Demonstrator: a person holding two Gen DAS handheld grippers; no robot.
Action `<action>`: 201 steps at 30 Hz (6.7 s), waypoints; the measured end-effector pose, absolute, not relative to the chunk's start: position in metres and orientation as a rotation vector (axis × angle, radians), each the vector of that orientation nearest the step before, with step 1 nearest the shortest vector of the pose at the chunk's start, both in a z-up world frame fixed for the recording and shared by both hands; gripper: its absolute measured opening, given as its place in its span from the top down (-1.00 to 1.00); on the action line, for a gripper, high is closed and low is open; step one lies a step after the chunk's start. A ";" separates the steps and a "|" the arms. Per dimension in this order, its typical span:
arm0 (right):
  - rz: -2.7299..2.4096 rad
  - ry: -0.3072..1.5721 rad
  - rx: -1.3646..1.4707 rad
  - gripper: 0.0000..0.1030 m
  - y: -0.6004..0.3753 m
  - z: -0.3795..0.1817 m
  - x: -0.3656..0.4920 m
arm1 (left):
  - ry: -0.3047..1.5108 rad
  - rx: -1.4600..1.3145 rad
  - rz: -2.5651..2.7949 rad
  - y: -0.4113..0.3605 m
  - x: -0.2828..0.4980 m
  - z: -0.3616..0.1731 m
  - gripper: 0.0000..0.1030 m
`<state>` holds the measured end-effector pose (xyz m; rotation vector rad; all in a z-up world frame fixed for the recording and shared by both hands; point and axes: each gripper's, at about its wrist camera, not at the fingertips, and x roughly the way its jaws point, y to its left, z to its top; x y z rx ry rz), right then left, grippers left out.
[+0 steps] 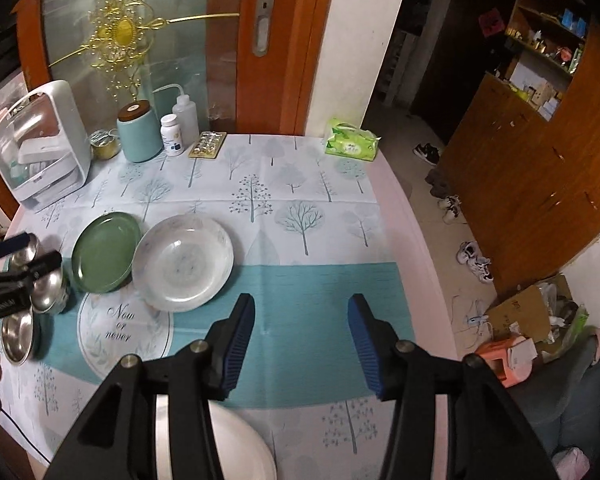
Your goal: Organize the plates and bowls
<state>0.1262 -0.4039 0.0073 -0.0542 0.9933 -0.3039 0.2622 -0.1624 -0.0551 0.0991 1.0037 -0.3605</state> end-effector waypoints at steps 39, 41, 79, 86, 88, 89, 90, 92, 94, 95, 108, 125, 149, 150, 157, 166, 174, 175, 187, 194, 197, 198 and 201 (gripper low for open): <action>0.203 1.356 0.236 0.89 -0.429 -0.217 0.319 | 1.456 -0.304 -0.263 -0.203 0.345 -0.241 0.42; 0.217 1.361 0.212 0.88 -0.428 -0.217 0.313 | 1.459 -0.309 -0.263 -0.203 0.344 -0.242 0.47; 0.289 1.228 0.140 0.84 -0.411 -0.143 0.086 | 1.368 -0.127 -0.410 -0.186 0.121 -0.152 0.79; 0.303 1.215 0.100 0.82 -0.393 -0.152 0.017 | 1.357 -0.085 -0.410 -0.179 0.059 -0.159 0.78; 0.309 1.226 0.112 0.82 -0.392 -0.158 0.007 | 1.376 -0.083 -0.417 -0.179 0.048 -0.168 0.78; 0.311 1.232 0.112 0.82 -0.392 -0.163 0.002 | 1.384 -0.077 -0.419 -0.179 0.042 -0.173 0.77; 0.311 1.239 0.113 0.82 -0.391 -0.167 -0.003 | 1.390 -0.073 -0.418 -0.179 0.039 -0.176 0.77; 0.311 1.259 0.113 0.82 -0.389 -0.177 -0.011 | 1.408 -0.062 -0.419 -0.178 0.033 -0.185 0.77; 0.309 1.276 0.119 0.82 -0.387 -0.185 -0.016 | 1.418 -0.055 -0.419 -0.177 0.031 -0.191 0.76; 0.306 1.284 0.125 0.82 -0.387 -0.190 -0.017 | 1.425 -0.044 -0.419 -0.177 0.030 -0.194 0.76; 0.273 1.320 0.055 0.81 -0.381 -0.207 -0.021 | 1.437 0.070 -0.427 -0.192 0.023 -0.208 0.73; 0.257 1.261 -0.019 0.42 -0.367 -0.180 -0.024 | 1.329 0.072 -0.378 -0.186 0.022 -0.173 -0.21; 0.281 1.254 -0.022 0.42 -0.335 -0.172 -0.021 | 1.250 0.108 -0.345 -0.170 0.024 -0.146 -0.38; 0.277 1.252 -0.021 0.42 -0.334 -0.171 -0.021 | 1.244 0.109 -0.347 -0.169 0.025 -0.144 -0.38; 0.259 1.231 0.003 0.42 -0.331 -0.160 -0.019 | 1.201 0.081 -0.384 -0.165 0.032 -0.122 -0.38; 0.264 1.189 0.024 0.42 -0.318 -0.132 -0.002 | 1.115 0.113 -0.388 -0.148 0.059 -0.087 -0.40; 0.261 1.148 0.041 0.42 -0.301 -0.097 0.052 | 1.001 0.175 -0.330 -0.113 0.131 -0.039 -0.49; 0.261 1.143 0.047 0.42 -0.299 -0.092 0.061 | 0.991 0.176 -0.327 -0.109 0.142 -0.034 -0.49; 0.211 1.133 0.230 0.42 -0.278 -0.069 0.192 | 1.049 0.125 -0.323 -0.070 0.302 -0.044 -0.50; 0.226 1.195 0.488 0.42 -0.280 -0.119 0.254 | 1.207 0.059 -0.268 -0.034 0.386 -0.116 -0.49; 0.204 1.213 0.549 0.42 -0.280 -0.141 0.273 | 1.278 -0.005 -0.271 -0.021 0.406 -0.146 -0.43; 0.194 1.218 0.561 0.42 -0.279 -0.148 0.279 | 1.293 -0.017 -0.275 -0.019 0.407 -0.151 -0.40; 0.169 1.241 0.582 0.42 -0.278 -0.168 0.294 | 1.336 -0.036 -0.307 -0.017 0.418 -0.172 -0.36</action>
